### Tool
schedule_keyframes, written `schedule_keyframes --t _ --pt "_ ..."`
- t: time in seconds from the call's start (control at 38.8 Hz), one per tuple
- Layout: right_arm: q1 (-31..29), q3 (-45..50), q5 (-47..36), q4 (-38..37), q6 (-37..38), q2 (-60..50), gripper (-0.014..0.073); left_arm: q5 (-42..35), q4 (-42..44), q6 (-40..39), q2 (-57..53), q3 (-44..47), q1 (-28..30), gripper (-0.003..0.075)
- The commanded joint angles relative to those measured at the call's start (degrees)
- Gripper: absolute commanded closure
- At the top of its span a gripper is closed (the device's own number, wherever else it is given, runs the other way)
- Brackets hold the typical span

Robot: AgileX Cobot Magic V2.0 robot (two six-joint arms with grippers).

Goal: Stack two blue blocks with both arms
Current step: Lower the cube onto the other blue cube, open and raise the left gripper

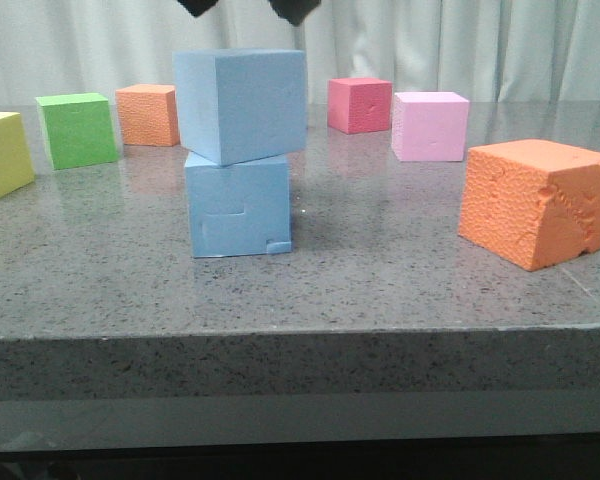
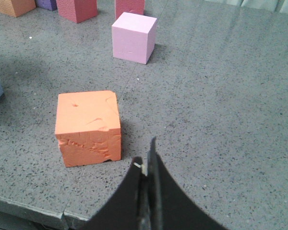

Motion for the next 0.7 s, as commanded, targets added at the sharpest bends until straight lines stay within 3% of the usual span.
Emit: schedule_keyframes --t 0.0,0.23,0.67 --pt "-0.4 -1.3 -4.4 -1.6 -0.4 0.4 0.0655 1.1 -0.4 -0.7 -4.1 -2.1 -0.5 0.0326" --pt "-0.4 -1.3 -4.4 -1.6 -0.4 0.4 0.0655 1.1 -0.4 -0.7 -6.5 -2.1 -0.5 0.0739" --pt "-0.4 -1.3 -4.4 -1.6 -0.4 0.4 0.0655 1.1 -1.6 -1.8 -19.6 1.0 -0.5 0.0741"
